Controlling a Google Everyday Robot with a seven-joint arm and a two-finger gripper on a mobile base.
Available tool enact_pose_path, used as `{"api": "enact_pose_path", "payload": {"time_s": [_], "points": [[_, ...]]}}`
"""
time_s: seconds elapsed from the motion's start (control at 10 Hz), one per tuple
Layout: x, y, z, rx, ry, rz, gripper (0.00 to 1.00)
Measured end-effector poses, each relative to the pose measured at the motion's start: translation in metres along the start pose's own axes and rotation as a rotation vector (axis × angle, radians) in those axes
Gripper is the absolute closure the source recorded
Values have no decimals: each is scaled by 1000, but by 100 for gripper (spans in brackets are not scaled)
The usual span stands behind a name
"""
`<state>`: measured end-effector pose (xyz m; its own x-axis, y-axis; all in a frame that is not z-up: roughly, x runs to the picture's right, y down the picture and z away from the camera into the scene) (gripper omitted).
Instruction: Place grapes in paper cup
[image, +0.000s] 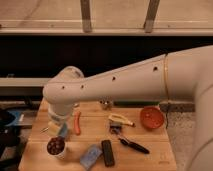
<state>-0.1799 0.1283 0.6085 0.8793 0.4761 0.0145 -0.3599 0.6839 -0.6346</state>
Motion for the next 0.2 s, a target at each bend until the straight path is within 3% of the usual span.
{"api": "enact_pose_path", "payload": {"time_s": [0.1,0.2], "points": [[1,-10,-7,39,-9,23,34],[0,-13,-10,51,-13,31,34]]}}
